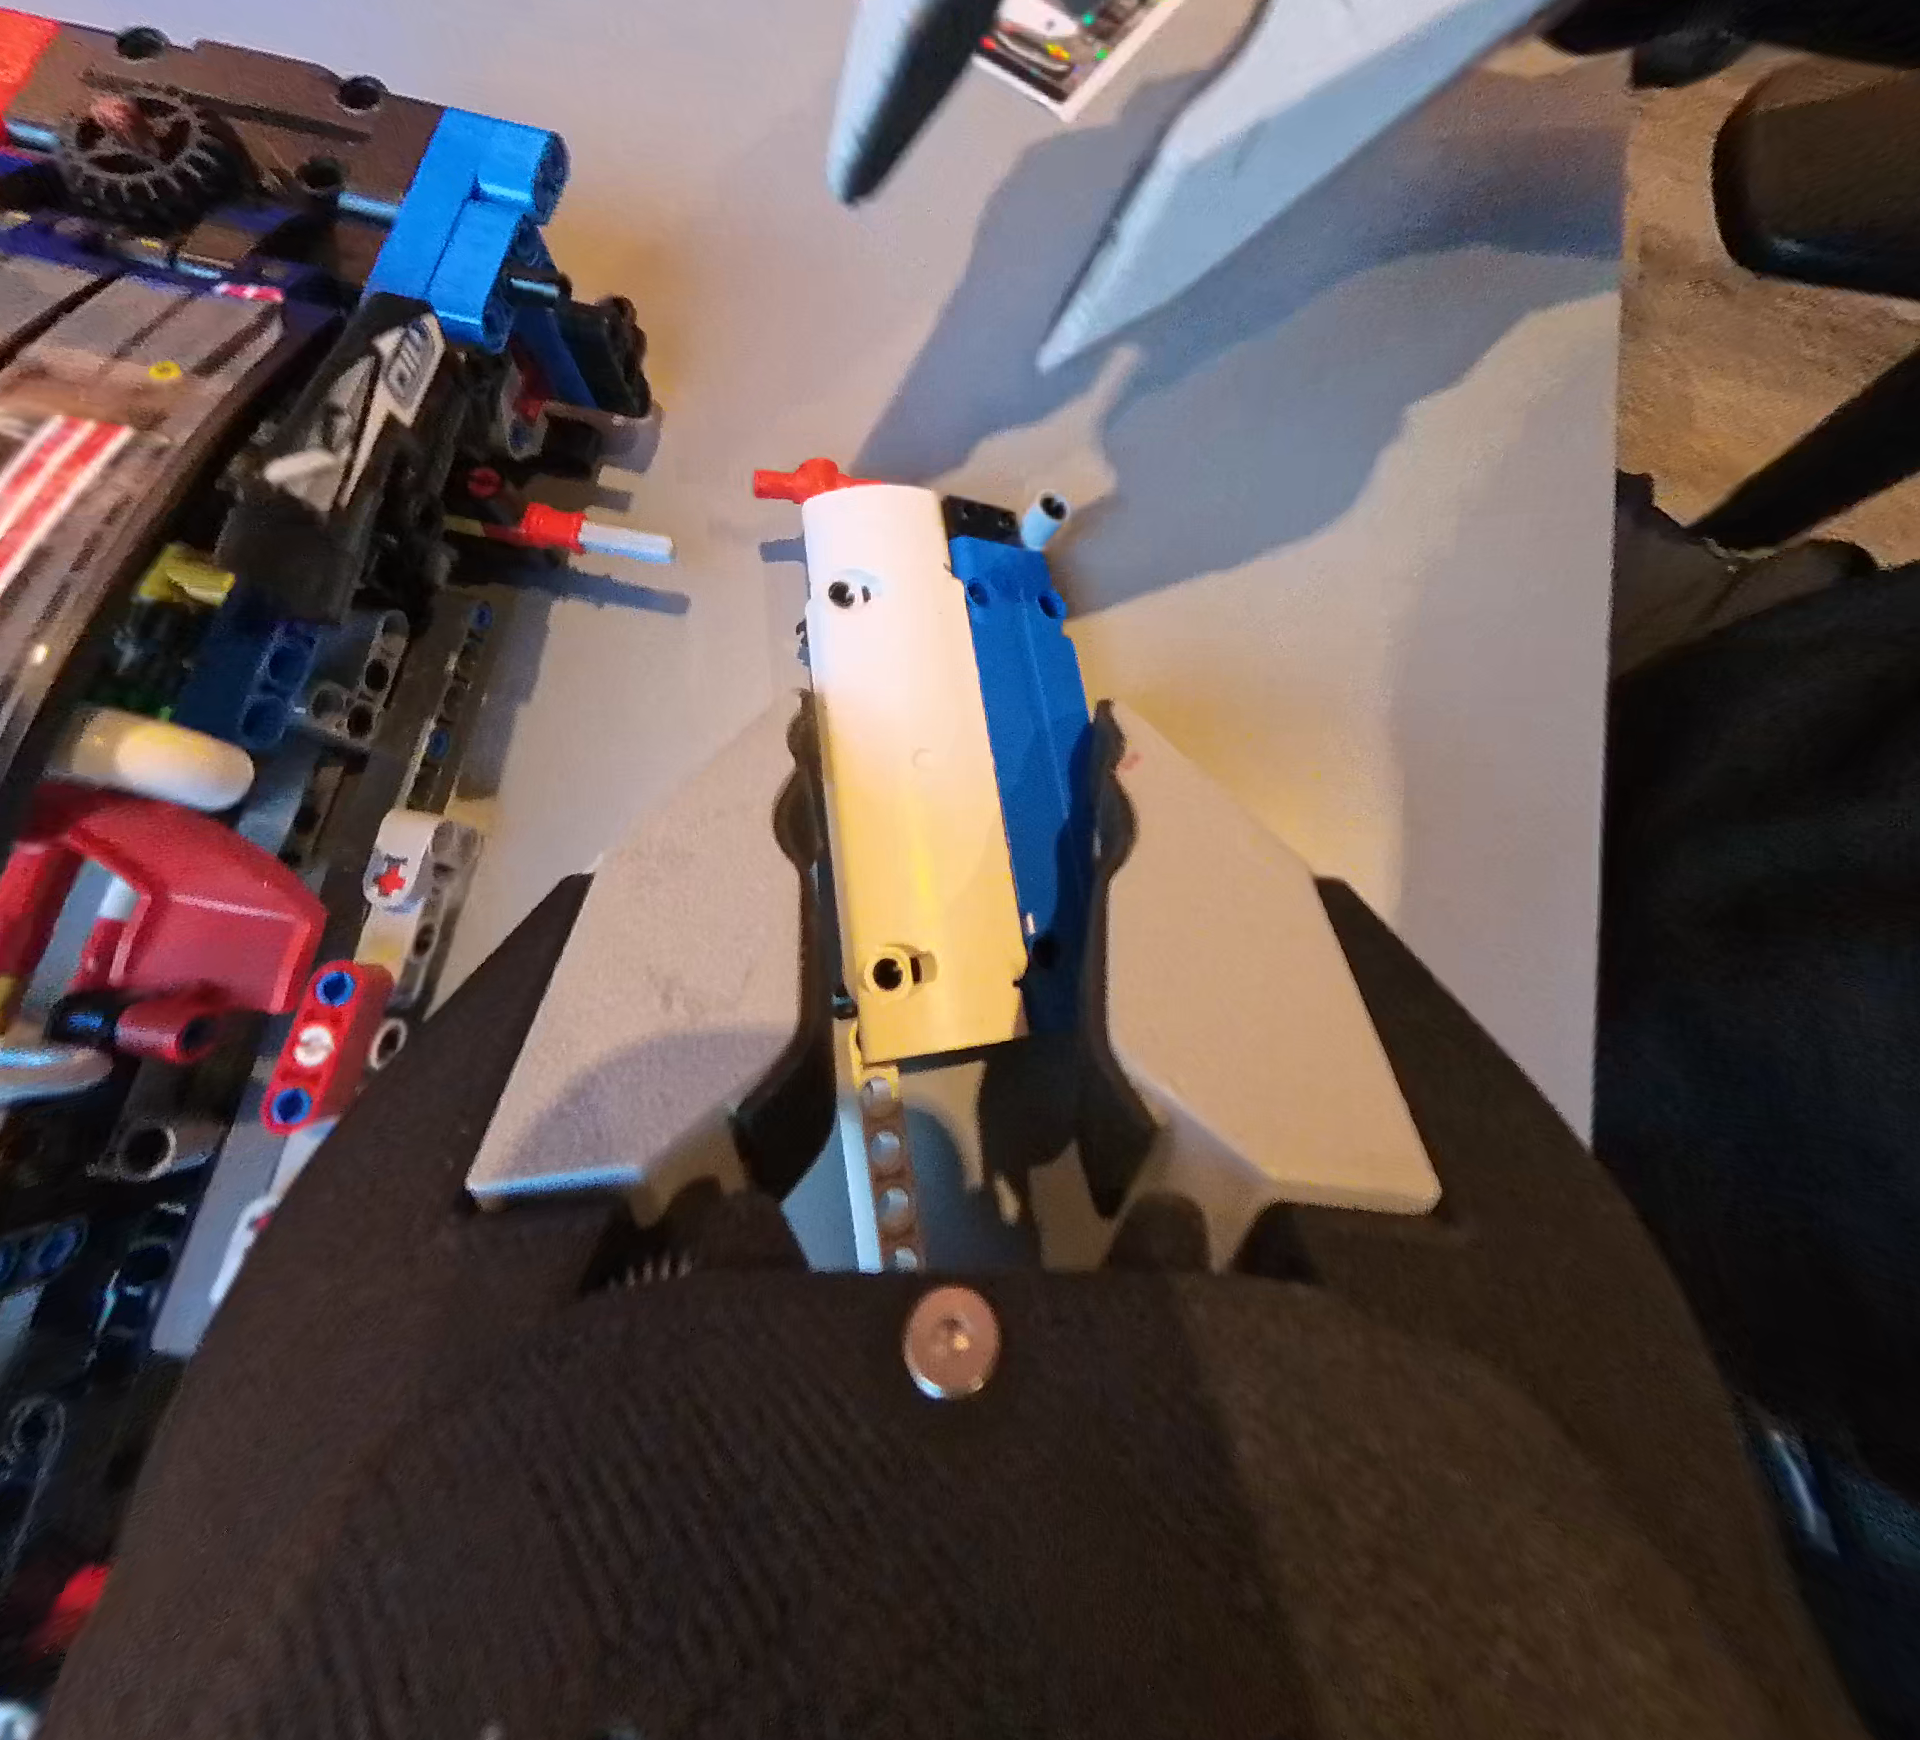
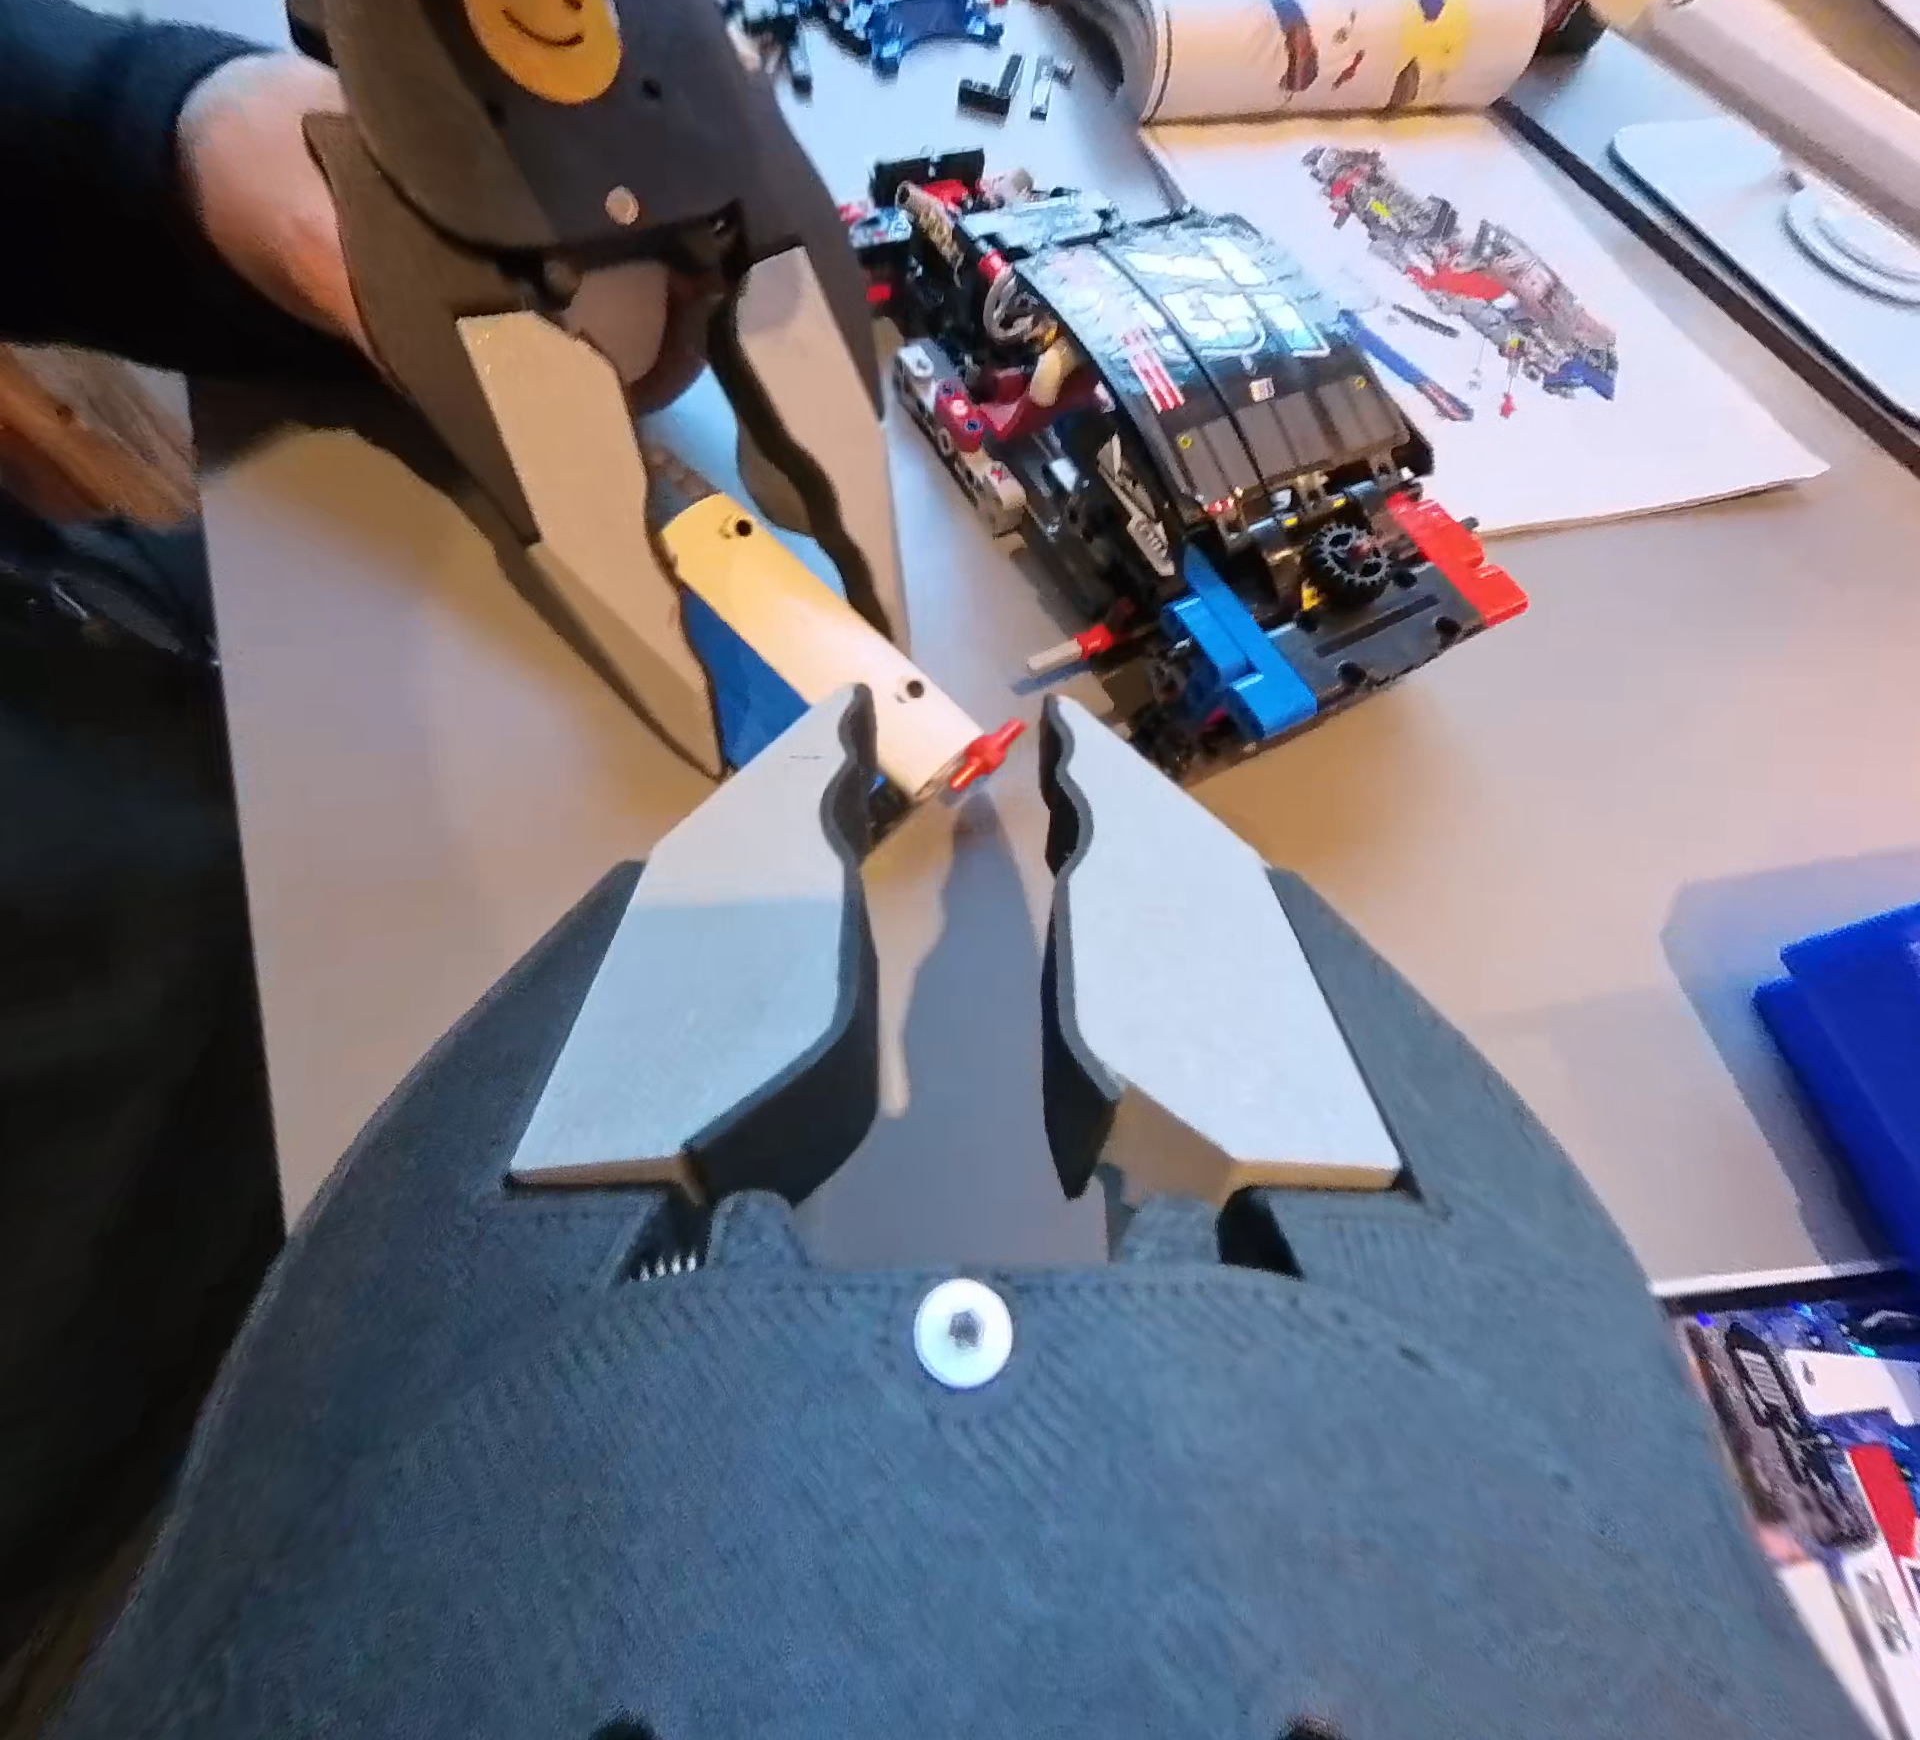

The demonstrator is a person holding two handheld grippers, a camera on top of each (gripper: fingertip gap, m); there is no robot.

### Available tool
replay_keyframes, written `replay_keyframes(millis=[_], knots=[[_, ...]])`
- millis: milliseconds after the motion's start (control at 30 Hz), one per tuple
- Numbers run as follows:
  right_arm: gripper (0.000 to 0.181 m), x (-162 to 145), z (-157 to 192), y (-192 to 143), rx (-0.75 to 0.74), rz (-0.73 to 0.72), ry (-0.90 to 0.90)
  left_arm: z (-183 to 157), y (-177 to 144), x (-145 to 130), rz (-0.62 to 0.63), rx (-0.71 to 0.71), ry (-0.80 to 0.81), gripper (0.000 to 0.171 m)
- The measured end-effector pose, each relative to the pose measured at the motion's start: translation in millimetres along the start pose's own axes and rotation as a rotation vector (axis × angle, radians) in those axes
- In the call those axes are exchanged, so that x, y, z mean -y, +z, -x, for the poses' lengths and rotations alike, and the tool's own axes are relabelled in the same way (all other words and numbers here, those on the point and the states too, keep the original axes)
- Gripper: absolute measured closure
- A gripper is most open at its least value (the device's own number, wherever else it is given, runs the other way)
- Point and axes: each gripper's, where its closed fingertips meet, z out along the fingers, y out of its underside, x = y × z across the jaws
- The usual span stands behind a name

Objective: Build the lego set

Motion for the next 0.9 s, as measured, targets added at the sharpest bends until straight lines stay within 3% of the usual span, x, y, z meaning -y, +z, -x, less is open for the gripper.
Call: replay_keyframes(millis=[167, 433, 633, 800, 900], knots=[[0.152, 15, 5, 11, 0.036, -0.075, 0.036, -3, -25, -23, 0.001, 0.025, 0.032, 0.123], [0.151, 39, 24, 45, 0.116, -0.155, -0.007, 5, -71, -63, -0.013, 0.093, -0.049, 0.122], [0.151, 58, 22, 57, 0.081, -0.251, -0.037, 6, -97, -69, -0.089, 0.145, -0.097, 0.103], [0.153, 50, 15, 51, 0.047, -0.251, -0.018, 9, -128, -104, -0.068, 0.225, -0.151, 0.1], [0.155, 43, 12, 48, 0.042, -0.258, 0.019, 10, -141, -111, -0.095, 0.251, -0.172, 0.1]])
